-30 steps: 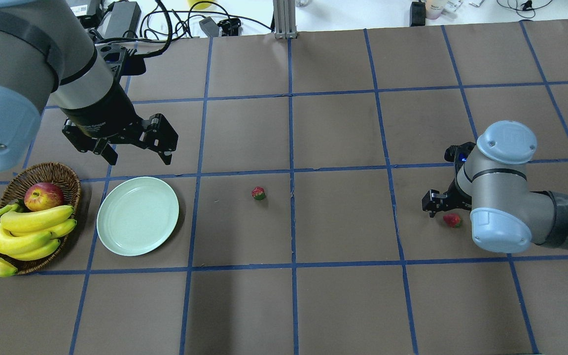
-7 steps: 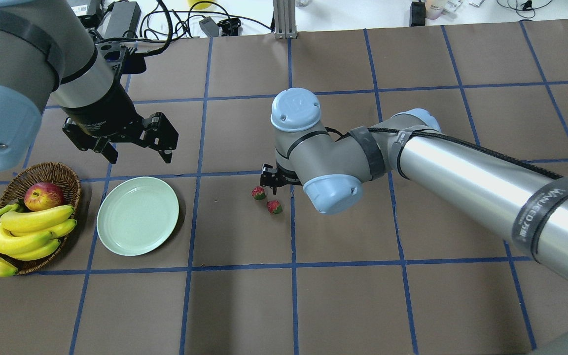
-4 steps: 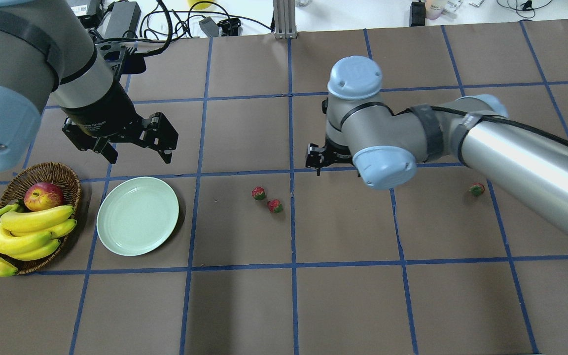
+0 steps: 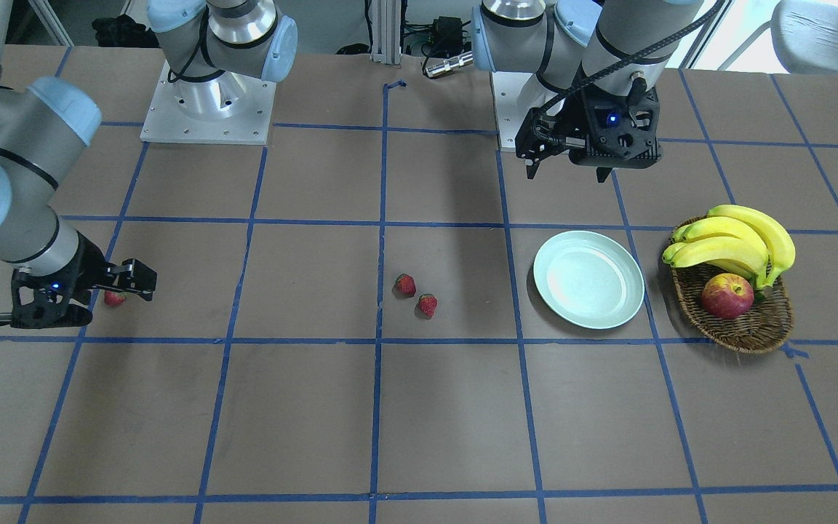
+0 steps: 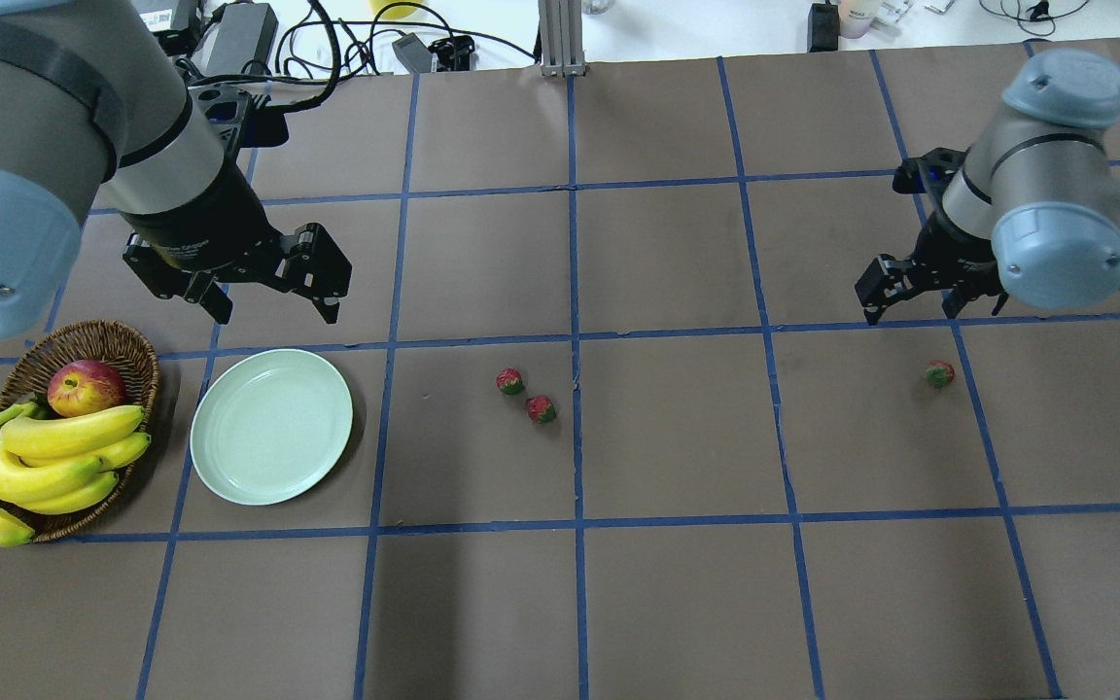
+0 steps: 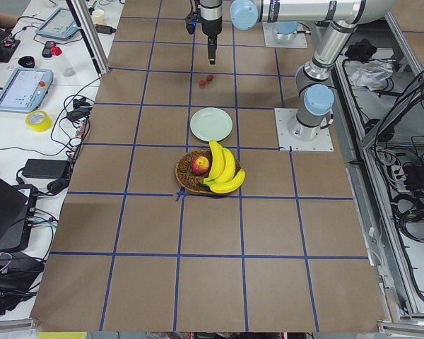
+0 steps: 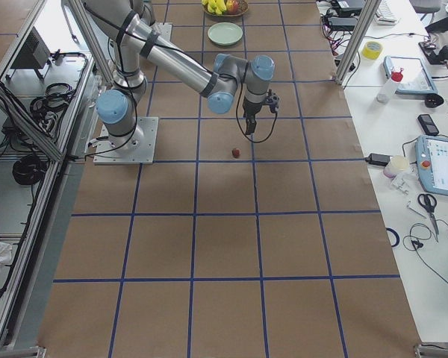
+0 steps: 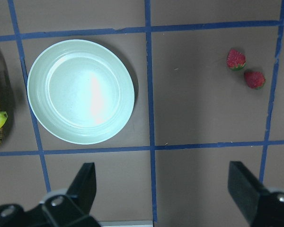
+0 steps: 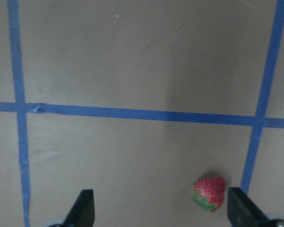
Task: Collect all strawberries into plate
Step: 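Reach the right gripper to the last strawberry and grasp it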
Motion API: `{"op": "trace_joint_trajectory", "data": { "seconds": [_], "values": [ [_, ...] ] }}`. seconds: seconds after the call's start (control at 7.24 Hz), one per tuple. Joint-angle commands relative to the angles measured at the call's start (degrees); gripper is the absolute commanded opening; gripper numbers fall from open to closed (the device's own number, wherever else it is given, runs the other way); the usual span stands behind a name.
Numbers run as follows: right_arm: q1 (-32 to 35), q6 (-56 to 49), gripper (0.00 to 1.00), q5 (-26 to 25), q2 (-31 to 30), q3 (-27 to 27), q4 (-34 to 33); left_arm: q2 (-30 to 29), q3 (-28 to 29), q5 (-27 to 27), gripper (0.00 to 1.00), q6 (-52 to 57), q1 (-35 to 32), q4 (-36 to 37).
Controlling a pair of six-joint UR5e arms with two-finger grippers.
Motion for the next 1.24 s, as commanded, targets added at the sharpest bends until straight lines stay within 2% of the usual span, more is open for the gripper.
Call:
{"op": "trace_joint_trajectory", "data": {
  "seconds": [0.0,0.14,0.28,0.55,0.83,0.97,1.1],
  "values": [
    [-3.44,-5.40,1.00,-2.63,0.77,5.07,-7.69,-0.03,-0.07,0.10,1.00,0.01,0.00,-0.06],
    [-3.44,-5.40,1.00,-2.72,2.07,9.55,-15.77,-0.03,-0.07,0.01,1.00,0.01,0.00,-0.06],
    [-3.44,-5.31,1.00,-2.37,2.43,10.81,-17.41,-0.03,0.02,-0.42,1.00,-0.08,0.00,0.02],
    [-3.44,-5.31,0.72,-2.19,2.79,11.00,-18.13,-0.12,-0.16,-0.51,1.00,0.01,0.00,-0.06],
    [-3.44,-5.75,0.25,-2.97,2.79,11.17,-17.87,-0.21,-0.42,0.01,1.00,0.45,0.00,0.02],
    [-3.44,-5.92,0.17,-3.16,2.79,11.78,-17.44,-0.21,-0.51,0.01,1.00,0.45,0.00,-0.06],
    [-3.44,-6.01,0.16,-3.16,2.79,11.96,-17.17,-0.21,-0.42,0.01,1.00,0.45,0.00,0.02]
  ]
}}
